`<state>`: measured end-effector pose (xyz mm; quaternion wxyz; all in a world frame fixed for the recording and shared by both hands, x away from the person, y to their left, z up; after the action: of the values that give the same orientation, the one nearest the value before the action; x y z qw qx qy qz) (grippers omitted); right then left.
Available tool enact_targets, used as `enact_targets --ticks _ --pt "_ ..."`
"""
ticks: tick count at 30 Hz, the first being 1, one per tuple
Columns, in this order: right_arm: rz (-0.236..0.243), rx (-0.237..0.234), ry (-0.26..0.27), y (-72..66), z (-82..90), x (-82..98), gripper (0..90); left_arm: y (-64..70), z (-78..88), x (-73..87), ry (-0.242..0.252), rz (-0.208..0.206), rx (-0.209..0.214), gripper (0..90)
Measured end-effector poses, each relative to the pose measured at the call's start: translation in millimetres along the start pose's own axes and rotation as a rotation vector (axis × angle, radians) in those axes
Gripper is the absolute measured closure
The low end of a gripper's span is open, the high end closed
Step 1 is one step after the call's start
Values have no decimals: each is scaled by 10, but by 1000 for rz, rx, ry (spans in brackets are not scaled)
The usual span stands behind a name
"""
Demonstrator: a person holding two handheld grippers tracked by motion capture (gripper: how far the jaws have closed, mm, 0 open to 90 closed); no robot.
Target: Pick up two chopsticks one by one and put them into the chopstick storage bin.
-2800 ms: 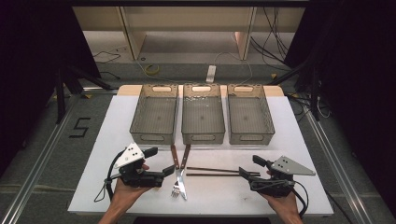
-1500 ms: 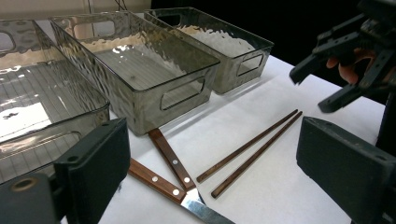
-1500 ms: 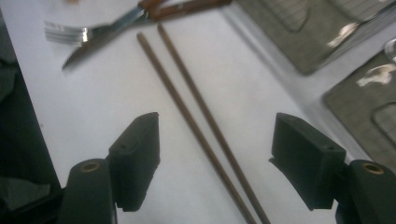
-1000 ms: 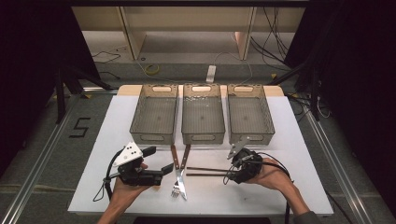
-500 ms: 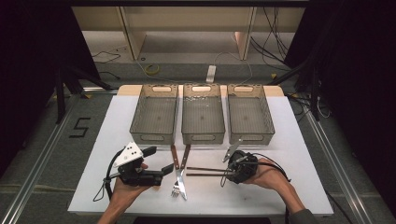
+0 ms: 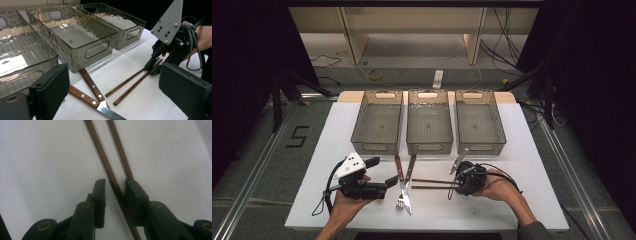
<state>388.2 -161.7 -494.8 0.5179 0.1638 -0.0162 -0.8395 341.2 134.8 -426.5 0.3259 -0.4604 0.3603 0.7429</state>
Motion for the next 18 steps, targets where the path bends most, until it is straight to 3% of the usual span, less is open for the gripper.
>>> enact_targets --ticks 3,11,18 --pt "27 10 9 8 -14 2 726 1 -2 -1 0 0 0 92" --pt "38 12 -12 -38 -4 -3 782 10 7 -8 13 -4 1 92" --pt "99 21 -21 -98 16 -1 818 18 8 -15 20 -7 7 94"
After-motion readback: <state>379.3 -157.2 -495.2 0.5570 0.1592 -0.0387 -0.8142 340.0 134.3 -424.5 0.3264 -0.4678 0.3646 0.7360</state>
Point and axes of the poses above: each handheld gripper's, and its own axes: z roughly backward along the jaws, x roughly out of its underside, y roughly to its right, the point moved 4 cm from there along -z, roughly forward along the jaws, and after that the axes turned 12 degrees about x, right-handed, at the moved point
